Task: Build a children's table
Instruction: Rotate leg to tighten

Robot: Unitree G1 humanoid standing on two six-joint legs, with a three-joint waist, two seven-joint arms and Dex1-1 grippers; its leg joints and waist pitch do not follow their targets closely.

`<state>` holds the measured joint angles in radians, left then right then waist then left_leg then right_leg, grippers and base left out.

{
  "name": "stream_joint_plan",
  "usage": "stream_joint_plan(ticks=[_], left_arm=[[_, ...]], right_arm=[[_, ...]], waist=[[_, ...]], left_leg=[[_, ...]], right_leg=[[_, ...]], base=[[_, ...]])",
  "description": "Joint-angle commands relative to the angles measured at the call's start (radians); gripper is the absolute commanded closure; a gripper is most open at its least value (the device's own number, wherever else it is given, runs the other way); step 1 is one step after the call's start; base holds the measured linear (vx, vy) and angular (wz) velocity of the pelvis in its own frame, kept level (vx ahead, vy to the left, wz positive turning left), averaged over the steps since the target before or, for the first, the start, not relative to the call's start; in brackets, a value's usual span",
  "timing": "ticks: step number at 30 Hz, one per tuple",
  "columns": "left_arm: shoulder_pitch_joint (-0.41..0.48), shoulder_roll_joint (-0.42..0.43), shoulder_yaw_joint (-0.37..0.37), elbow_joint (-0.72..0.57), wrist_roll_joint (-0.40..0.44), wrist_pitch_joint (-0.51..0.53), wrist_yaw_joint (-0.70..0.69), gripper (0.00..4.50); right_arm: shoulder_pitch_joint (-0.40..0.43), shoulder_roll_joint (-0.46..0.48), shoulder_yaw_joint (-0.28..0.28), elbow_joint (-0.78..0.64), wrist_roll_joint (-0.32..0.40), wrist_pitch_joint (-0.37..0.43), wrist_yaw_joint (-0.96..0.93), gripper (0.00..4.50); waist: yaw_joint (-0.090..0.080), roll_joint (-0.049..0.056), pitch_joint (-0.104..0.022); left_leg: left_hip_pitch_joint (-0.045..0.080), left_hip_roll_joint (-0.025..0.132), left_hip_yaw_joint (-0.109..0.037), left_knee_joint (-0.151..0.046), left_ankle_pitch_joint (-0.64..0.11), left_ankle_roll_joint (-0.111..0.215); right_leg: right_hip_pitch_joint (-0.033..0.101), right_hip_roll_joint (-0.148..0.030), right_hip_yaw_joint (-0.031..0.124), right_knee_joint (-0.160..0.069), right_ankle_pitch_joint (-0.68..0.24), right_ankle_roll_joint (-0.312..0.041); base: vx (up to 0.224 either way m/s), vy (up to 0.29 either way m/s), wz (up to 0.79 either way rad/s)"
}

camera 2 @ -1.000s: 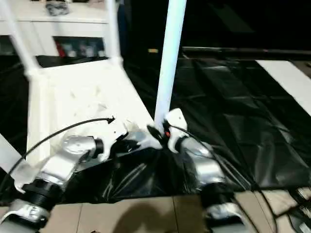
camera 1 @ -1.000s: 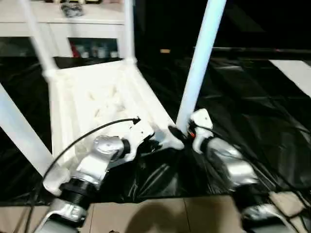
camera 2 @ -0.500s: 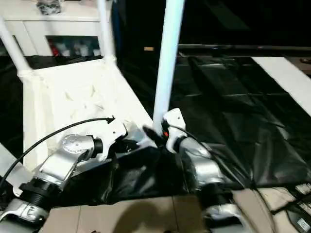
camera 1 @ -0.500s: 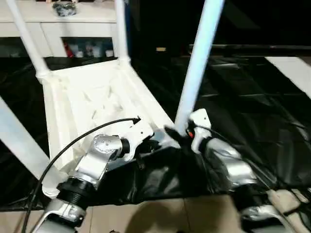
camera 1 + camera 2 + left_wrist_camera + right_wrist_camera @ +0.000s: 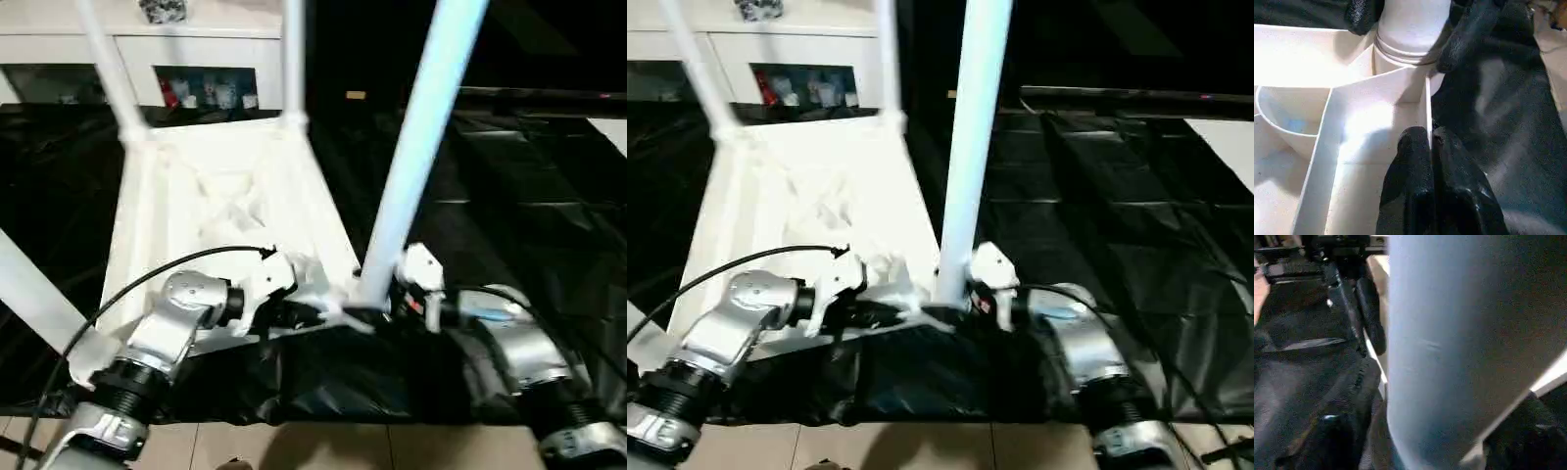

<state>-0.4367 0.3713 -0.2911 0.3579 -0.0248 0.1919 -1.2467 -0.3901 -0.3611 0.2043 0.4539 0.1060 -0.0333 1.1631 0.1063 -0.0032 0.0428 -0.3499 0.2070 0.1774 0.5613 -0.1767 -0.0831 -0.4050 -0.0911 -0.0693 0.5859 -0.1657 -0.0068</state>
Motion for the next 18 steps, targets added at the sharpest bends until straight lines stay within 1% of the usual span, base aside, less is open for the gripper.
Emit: stream_joint_plan(ticks=[1, 2, 3, 6, 7, 9, 10, 14, 16, 17, 18], left_arm=[[-0.004, -0.022, -0.035, -0.023, -0.023, -0.017, -0.03, 4.5], [-0.005, -0.02, -0.035, -0.021, -0.025, -0.018, -0.034, 4.5], [-0.006, -0.019, -0.035, -0.02, -0.026, -0.019, -0.037, 4.5], [-0.009, -0.014, -0.032, -0.017, -0.026, -0.022, -0.042, 4.5], [-0.01, -0.013, -0.032, -0.016, -0.027, -0.023, -0.043, 4.5], [-0.012, -0.011, -0.032, -0.012, -0.028, -0.025, -0.042, 4.5], [-0.013, -0.01, -0.031, -0.012, -0.029, -0.025, -0.041, 4.5], [-0.012, -0.011, -0.025, -0.011, -0.03, -0.021, -0.033, 4.5], [-0.014, -0.026, -0.01, -0.001, -0.024, -0.011, 0.011, 4.5], [-0.017, -0.039, -0.002, 0.007, -0.016, -0.003, 0.046, 4.5], [-0.021, -0.05, 0.002, 0.015, -0.007, 0.003, 0.076, 4.5]], right_arm=[[0.006, 0.006, 0.07, 0.015, -0.02, 0.012, 0.056, 1.67], [0.003, 0.002, 0.073, 0.019, -0.019, 0.011, 0.069, 1.78], [0.0, 0.0, 0.074, 0.021, -0.018, 0.01, 0.077, 1.88], [-0.009, -0.005, 0.08, 0.027, -0.021, 0.005, 0.091, 1.94], [-0.011, -0.006, 0.082, 0.029, -0.02, 0.004, 0.093, 1.94], [-0.013, -0.01, 0.086, 0.031, -0.021, 0.003, 0.1, 1.99], [-0.013, -0.01, 0.086, 0.031, -0.022, 0.002, 0.101, 2.04], [-0.009, -0.005, 0.081, 0.032, -0.022, 0.003, 0.097, 2.1], [-0.005, 0.012, 0.068, 0.037, -0.021, 0.011, 0.066, 2.1], [-0.006, 0.03, 0.056, 0.049, -0.027, 0.015, 0.021, 2.1], [-0.01, 0.047, 0.045, 0.065, -0.035, 0.017, -0.026, 2.1]], waist=[[0.0, -0.002, -0.055], [-0.001, -0.004, -0.055], [-0.001, -0.003, -0.053], [-0.001, -0.007, -0.054], [-0.001, -0.007, -0.054], [0.0, -0.008, -0.054], [0.0, -0.009, -0.055], [0.002, -0.008, -0.055], [0.0, -0.007, -0.055], [0.002, -0.007, -0.055], [-0.002, -0.007, -0.051]], left_leg=[[0.005, 0.024, 0.005, -0.059, -0.25, 0.057], [0.007, 0.024, 0.005, -0.06, -0.259, 0.054], [0.005, 0.024, 0.003, -0.062, -0.271, 0.049], [0.004, 0.023, 0.002, -0.062, -0.28, 0.043], [0.004, 0.023, 0.002, -0.062, -0.278, 0.043], [0.003, 0.022, 0.002, -0.061, -0.267, 0.043], [0.0, 0.021, 0.001, -0.06, -0.256, 0.045], [0.0, 0.021, 0.001, -0.06, -0.247, 0.046], [-0.001, 0.021, 0.001, -0.059, -0.25, 0.045], [0.0, 0.021, 0.001, -0.06, -0.255, 0.043], [-0.001, 0.02, 0.001, -0.062, -0.271, 0.037]], right_leg=[[0.047, -0.043, 0.038, -0.06, -0.229, -0.223], [0.047, -0.043, 0.039, -0.061, -0.239, -0.222], [0.047, -0.043, 0.039, -0.062, -0.259, -0.217], [0.047, -0.045, 0.04, -0.065, -0.291, -0.202], [0.047, -0.046, 0.04, -0.065, -0.298, -0.199], [0.047, -0.046, 0.041, -0.064, -0.295, -0.195], [0.048, -0.045, 0.041, -0.062, -0.288, -0.194], [0.048, -0.045, 0.04, -0.061, -0.284, -0.193], [0.048, -0.044, 0.04, -0.061, -0.284, -0.194], [0.047, -0.044, 0.04, -0.063, -0.291, -0.193], [0.045, -0.044, 0.04, -0.066, -0.321, -0.186]], base=[[0.0, 0.0, 0.0], [0.0, 0.0, 0.0], [0.0, 0.0, 0.0], [0.0, 0.0, 0.0], [0.0, 0.0, 0.0], [0.0, 0.0, 0.0], [0.0, 0.0, 0.0], [0.0, 0.0, 0.0], [0.0, 0.0, 0.0], [0.0, 0.0, 0.0], [0.0, 0.0, 0.0]])
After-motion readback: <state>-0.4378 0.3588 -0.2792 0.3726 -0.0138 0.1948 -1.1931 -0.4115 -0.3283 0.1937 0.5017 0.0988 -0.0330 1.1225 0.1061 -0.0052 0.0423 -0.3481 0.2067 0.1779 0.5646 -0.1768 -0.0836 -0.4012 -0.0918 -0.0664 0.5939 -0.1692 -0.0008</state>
